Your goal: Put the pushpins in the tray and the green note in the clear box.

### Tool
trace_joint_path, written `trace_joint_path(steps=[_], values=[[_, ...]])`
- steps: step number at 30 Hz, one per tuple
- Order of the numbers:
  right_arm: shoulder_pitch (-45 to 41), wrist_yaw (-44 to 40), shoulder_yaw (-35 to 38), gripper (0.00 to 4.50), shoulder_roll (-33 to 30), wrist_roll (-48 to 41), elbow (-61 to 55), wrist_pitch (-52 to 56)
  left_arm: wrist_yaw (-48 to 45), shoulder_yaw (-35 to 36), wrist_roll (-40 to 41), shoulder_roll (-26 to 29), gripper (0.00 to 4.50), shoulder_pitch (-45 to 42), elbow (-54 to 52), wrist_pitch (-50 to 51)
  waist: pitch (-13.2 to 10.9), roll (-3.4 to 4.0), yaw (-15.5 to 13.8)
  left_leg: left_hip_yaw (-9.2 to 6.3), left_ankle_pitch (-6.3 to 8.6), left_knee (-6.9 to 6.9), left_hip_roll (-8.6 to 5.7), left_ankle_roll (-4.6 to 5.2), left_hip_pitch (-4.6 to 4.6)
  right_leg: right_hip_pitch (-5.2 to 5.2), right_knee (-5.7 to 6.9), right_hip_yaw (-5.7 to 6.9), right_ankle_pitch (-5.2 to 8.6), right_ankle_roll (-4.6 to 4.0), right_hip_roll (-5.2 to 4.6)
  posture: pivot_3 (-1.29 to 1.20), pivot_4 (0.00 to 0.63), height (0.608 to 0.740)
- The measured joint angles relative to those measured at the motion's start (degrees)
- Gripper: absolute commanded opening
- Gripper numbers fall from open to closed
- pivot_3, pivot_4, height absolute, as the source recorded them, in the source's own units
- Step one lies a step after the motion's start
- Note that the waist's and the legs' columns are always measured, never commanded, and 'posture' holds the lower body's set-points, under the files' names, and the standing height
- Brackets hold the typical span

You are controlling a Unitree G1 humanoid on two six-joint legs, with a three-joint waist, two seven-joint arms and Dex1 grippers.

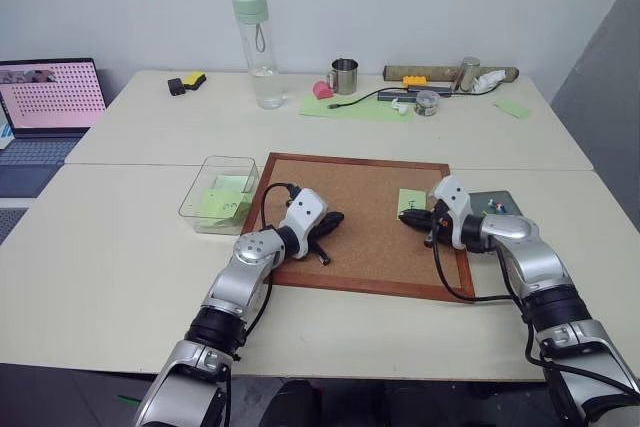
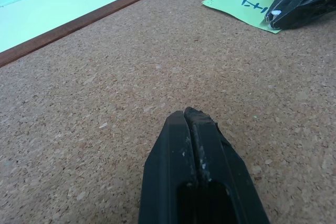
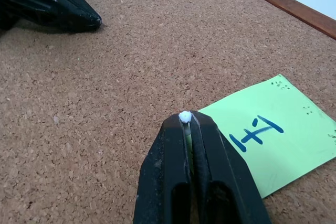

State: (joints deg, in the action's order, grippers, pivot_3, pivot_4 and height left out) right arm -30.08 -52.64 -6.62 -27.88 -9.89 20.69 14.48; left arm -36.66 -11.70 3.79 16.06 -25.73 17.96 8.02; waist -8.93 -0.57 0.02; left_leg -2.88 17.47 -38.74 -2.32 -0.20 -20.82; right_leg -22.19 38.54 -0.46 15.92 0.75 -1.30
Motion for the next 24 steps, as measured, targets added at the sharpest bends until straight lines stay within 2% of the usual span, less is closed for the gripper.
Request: trace_joint_path(steps=[10,14,20,24], values=[[1.26,-3.61,0.38,0.04,-5.08,-1.37,-14.52,-0.04,0.01,1.06,0.86,-0.7,0.0,0.36,-0.54,1.3,-0.01,0.0,-0.02,-0.02,0.0,0.02,0.0,0.0,-0.05,-0.03,-0.04,0.02,0.01,0.02,0.0,0.0,0.15,0.74],[2.41,-4.5,-1.96,0.0,-8.53,3.47,-16.7,-6.52,-1.03,3.85,5.23,-0.76,0.57,1.43,-4.63,6.9,-0.16,-0.14,0.2,-0.01,0.0,0.06,0.01,0.0,-0.1,-0.08,-0.13,0.02,0.01,0.02,0.0,0.0,0.15,0.74],[2.61,-3.31,-2.73,0.0,-10.67,9.51,-17.08,-18.63,-5.46,12.13,25.46,-0.92,1.75,3.8,-19.15,26.95,-0.45,-0.3,0.2,-0.15,-0.05,0.11,0.04,-0.11,-0.42,-0.17,-0.55,0.18,0.0,0.01,0.0,0.0,0.15,0.74],[2.54,-2.55,-3.29,0.0,-12.04,12.56,-17.05,-25.11,-4.08,15.73,32.3,-2.37,2.38,3.91,-21.64,33.5,-0.47,-0.33,0.04,-0.16,-0.12,0.08,0.02,-0.25,-0.52,-0.17,-0.7,0.19,-0.02,0.05,0.0,0.0,0.15,0.74]])
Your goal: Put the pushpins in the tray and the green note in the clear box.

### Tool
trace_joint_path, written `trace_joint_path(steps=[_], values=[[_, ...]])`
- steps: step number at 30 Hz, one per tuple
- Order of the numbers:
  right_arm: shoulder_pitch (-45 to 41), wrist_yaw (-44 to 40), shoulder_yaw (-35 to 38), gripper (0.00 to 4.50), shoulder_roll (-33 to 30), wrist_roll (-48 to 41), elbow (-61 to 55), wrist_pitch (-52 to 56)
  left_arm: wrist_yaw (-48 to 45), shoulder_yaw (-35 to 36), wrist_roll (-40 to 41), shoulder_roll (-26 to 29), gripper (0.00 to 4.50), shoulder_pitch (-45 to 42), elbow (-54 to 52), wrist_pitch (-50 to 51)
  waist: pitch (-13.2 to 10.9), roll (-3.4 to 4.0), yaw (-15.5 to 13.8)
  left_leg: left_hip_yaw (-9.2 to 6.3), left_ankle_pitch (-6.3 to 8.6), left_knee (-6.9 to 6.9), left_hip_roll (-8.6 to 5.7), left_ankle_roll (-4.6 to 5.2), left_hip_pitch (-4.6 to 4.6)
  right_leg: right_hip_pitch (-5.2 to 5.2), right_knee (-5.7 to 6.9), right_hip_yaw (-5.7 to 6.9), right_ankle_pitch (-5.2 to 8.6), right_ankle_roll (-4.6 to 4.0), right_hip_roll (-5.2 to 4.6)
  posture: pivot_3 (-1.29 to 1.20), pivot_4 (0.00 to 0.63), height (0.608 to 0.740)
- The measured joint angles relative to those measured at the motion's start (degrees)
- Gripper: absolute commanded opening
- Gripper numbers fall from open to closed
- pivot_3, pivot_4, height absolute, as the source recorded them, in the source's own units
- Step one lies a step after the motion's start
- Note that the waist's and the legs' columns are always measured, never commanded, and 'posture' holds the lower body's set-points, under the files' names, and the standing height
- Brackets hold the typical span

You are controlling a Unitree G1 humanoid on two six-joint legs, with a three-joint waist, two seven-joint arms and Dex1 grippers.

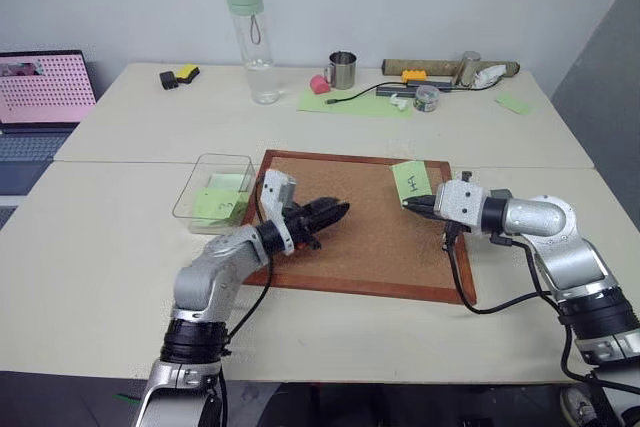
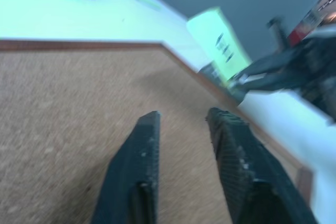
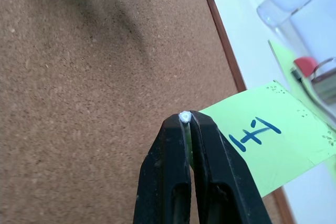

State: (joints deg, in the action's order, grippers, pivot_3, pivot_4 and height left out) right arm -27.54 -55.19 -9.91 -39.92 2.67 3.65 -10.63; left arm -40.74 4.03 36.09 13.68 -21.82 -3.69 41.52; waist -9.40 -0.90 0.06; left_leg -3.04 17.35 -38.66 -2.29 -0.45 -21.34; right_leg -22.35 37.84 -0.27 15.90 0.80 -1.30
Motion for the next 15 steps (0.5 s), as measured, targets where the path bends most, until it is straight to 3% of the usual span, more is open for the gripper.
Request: trace_joint_path(steps=[8,14,15], values=[[-2.61,0.19,-0.67,0.0,-0.92,2.95,-0.07,-8.91,4.12,0.33,4.61,-6.41,3.79,-0.8,-0.04,4.53,-0.05,-0.09,-0.14,-0.05,-0.01,-0.05,-0.01,-0.02,-0.04,0.01,-0.01,0.05,-0.02,0.02,0.0,0.0,0.15,0.74],[-2.77,-0.59,-2.1,0.0,-1.57,3.32,-0.99,-10.7,5.54,0.41,6.53,-11.19,3.79,-5.79,1.68,4.34,-0.06,-0.1,-0.23,-0.06,-0.02,-0.07,-0.01,-0.03,-0.06,0.01,-0.01,0.08,-0.02,0.01,0.0,0.0,0.15,0.74],[-2.75,-0.71,-2.19,0.0,-1.61,3.32,-1.2,-10.76,5.65,0.37,6.6,-11.66,3.62,-6.41,2.48,4.33,-0.06,-0.1,-0.22,-0.06,-0.02,-0.07,-0.01,-0.04,-0.06,0.01,-0.01,0.08,-0.02,0.01,0.01,0.0,0.15,0.74]])
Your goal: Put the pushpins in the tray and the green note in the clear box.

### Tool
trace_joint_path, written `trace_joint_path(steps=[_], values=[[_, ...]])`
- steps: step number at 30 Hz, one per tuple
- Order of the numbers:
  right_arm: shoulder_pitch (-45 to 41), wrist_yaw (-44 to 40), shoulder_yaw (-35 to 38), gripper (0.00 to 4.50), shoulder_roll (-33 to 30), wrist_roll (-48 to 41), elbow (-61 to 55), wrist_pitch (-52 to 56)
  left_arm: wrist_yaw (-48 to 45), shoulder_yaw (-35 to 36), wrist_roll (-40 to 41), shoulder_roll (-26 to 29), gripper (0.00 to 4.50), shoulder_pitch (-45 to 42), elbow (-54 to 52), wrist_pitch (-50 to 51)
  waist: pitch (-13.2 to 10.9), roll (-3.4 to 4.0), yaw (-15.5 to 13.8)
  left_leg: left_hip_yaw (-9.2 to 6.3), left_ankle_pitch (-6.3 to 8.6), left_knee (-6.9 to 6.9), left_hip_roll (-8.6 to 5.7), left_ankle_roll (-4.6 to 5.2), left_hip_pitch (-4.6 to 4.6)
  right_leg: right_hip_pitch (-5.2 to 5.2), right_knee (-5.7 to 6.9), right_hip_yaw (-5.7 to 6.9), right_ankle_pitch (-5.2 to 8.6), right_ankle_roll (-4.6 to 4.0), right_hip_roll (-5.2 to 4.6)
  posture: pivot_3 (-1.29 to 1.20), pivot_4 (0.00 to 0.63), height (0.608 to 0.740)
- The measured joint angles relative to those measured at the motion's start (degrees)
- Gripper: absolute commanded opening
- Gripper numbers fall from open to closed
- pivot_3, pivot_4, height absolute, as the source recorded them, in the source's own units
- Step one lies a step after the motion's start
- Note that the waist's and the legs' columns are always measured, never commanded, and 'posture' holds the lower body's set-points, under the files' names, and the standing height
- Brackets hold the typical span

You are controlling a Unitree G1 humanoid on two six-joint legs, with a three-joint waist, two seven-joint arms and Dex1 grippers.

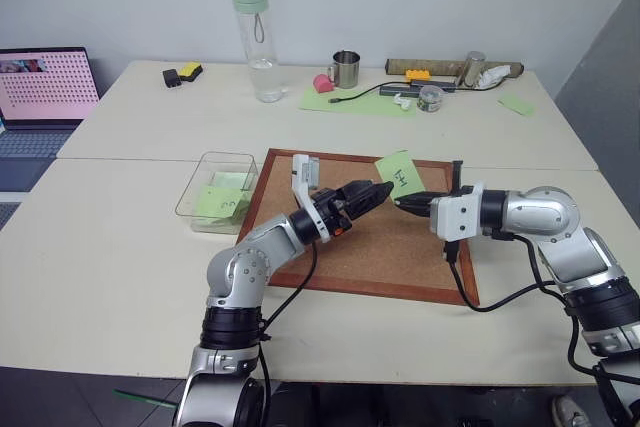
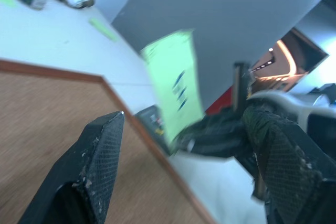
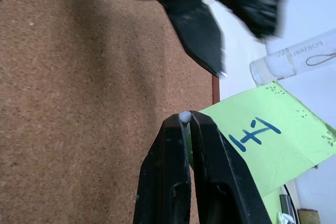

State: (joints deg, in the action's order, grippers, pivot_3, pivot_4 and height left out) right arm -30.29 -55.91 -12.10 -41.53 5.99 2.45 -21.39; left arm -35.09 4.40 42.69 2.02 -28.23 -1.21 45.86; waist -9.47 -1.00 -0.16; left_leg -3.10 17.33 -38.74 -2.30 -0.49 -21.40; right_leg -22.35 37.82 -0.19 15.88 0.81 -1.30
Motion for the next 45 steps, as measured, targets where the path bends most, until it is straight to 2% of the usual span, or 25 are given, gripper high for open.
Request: trace_joint_path(steps=[2,9,22,30,38,41,45], values=[[0.05,-0.16,-0.34,0.0,-0.03,-0.03,-0.41,-0.03,-0.08,-0.66,-0.33,-0.27,3.41,-1.19,1.84,-0.29,0.0,0.0,0.07,0.0,0.0,0.0,0.0,0.0,0.01,0.0,0.01,0.0,0.0,0.0,0.0,0.0,0.15,0.74],[0.35,-0.31,-0.5,0.0,-0.01,-0.22,-1.7,-0.01,-0.51,-1.67,-2.23,-0.65,2.2,-2.19,6.47,-2.23,0.0,0.0,0.03,-0.01,-0.01,-0.01,0.0,-0.02,0.0,0.0,0.01,0.0,0.0,0.0,0.0,0.0,0.15,0.74],[0.84,-0.48,-0.5,0.0,0.0,-0.61,-1.72,0.04,-1.09,-1.87,-2.87,-1.66,0.01,-3.35,8.52,-5.1,0.0,0.0,-0.01,0.0,-0.01,-0.02,0.0,-0.02,0.01,0.0,0.02,-0.01,0.0,0.0,0.0,0.0,0.15,0.74],[1.5,-0.2,-0.46,0.0,0.06,-0.84,-1.91,-0.26,1.3,-2.45,-7.56,-2.74,0.01,-3.36,13.16,-9.48,0.0,0.0,-0.09,0.0,-0.01,-0.04,-0.01,-0.02,0.01,0.0,0.02,-0.01,-0.01,0.0,0.0,0.0,0.15,0.74],[3.62,0.59,2.09,0.0,0.07,-5.6,-6.33,2.68,4.58,-2.47,-13.65,-3.44,0.01,-4.42,18.11,-16.16,0.0,0.0,-0.26,0.0,-0.01,-0.04,-0.01,-0.02,0.0,0.0,0.04,-0.01,-0.01,0.0,0.0,0.0,0.15,0.74],[5.31,1.89,5.47,0.0,-0.33,-8.93,-7.94,9.77,4.6,-2.36,-13.84,-3.63,0.01,-4.59,18.34,-16.57,0.0,0.0,-0.44,0.0,-0.01,-0.06,-0.01,-0.02,-0.01,0.0,0.05,-0.01,-0.01,0.0,-0.01,0.0,0.15,0.74],[8.75,3.84,11.5,0.0,-3.89,-10.69,-6.85,22.1,4.56,-1.96,-13.51,-3.31,0.01,-3.73,14.84,-16.13,0.0,0.0,-1.08,0.0,-0.01,-0.08,-0.01,-0.01,-0.04,-0.01,0.05,-0.02,-0.02,-0.01,-0.01,0.0,0.15,0.74]])
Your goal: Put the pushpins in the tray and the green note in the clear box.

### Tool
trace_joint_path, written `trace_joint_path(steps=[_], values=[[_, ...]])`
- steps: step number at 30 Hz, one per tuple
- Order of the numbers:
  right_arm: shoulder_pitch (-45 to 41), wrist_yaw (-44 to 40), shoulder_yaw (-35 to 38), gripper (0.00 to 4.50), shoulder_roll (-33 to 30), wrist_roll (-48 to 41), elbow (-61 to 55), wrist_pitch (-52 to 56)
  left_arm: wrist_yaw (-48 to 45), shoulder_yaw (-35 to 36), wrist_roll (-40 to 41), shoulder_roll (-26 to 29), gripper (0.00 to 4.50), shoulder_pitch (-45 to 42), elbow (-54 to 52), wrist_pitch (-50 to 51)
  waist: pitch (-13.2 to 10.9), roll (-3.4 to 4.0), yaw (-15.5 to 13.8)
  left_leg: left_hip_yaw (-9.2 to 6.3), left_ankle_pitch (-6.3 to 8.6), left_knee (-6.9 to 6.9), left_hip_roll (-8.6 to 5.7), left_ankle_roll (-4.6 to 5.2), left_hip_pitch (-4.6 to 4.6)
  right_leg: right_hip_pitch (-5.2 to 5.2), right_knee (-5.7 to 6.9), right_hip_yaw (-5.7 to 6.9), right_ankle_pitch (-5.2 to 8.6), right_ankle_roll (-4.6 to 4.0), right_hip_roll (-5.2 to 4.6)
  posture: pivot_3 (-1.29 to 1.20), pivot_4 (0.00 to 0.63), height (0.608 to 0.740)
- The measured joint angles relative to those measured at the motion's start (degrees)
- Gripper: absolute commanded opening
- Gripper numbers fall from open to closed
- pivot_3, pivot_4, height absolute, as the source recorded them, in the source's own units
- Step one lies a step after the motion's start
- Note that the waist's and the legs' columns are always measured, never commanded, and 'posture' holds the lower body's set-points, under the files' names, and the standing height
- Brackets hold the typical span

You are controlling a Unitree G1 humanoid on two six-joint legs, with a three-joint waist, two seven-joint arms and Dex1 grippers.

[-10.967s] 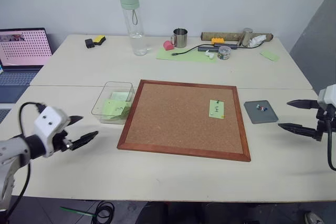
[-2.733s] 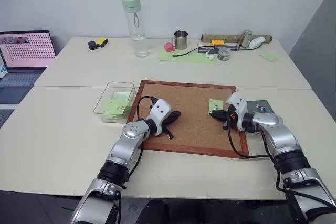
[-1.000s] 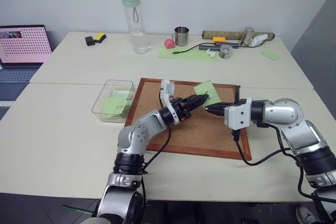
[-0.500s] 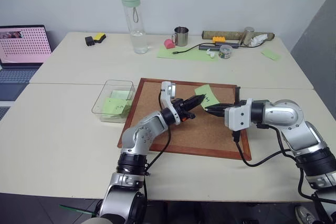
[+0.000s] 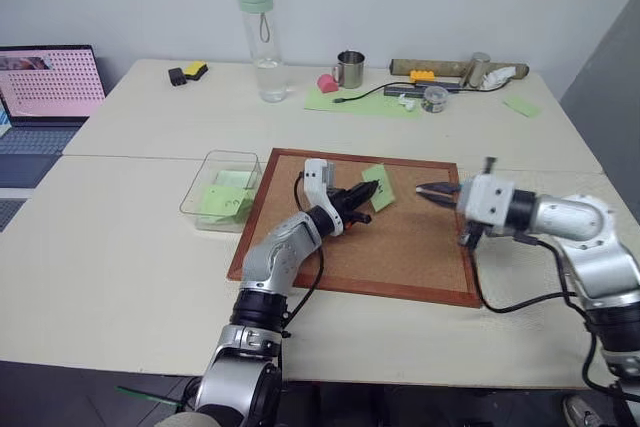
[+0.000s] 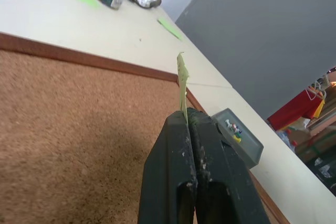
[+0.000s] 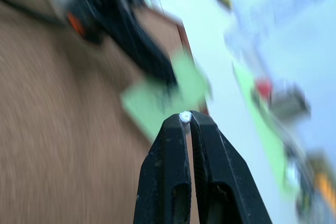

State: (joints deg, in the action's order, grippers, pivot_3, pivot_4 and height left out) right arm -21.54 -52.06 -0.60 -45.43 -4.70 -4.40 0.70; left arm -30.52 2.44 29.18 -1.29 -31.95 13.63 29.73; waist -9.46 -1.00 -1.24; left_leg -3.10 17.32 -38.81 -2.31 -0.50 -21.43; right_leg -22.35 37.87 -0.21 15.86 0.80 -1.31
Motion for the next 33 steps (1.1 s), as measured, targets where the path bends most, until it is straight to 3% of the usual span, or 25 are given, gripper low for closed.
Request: trace_joint_path(steps=[6,16,23,33], values=[[3.83,4.44,4.9,0.0,-2.79,0.73,7.01,9.72,1.71,0.43,0.02,1.2,0.01,1.22,-7.49,0.65,0.0,0.0,-0.1,0.04,0.0,0.0,0.0,0.01,0.01,0.0,0.04,-0.03,0.0,0.0,0.0,0.0,0.15,0.74],[4.3,6.26,5.04,2.35,-2.9,1.28,12.96,17.5,2.23,-0.95,0.0,3.34,0.0,2.21,-13.53,2.65,0.0,0.01,-0.02,0.07,0.0,0.0,-0.01,0.01,0.01,-0.01,0.07,-0.05,0.0,0.0,0.01,0.0,0.15,0.74],[2.29,5.86,5.09,3.68,-3.27,1.0,11.74,18.57,2.5,-1.96,-0.08,5.09,0.0,2.98,-16.79,2.8,0.0,0.01,0.1,0.07,0.0,0.01,0.0,0.01,0.01,-0.02,0.08,-0.04,0.0,0.0,0.02,0.0,0.15,0.74],[-7.17,-7.33,5.07,3.68,-3.57,-13.55,-5.86,19.24,11.5,4.29,-4.18,17.42,0.0,10.27,-32.72,6.24,-0.02,0.0,0.99,-0.04,0.01,0.02,0.02,0.03,0.03,0.01,0.06,0.01,0.01,0.01,0.05,0.0,0.15,0.74]])
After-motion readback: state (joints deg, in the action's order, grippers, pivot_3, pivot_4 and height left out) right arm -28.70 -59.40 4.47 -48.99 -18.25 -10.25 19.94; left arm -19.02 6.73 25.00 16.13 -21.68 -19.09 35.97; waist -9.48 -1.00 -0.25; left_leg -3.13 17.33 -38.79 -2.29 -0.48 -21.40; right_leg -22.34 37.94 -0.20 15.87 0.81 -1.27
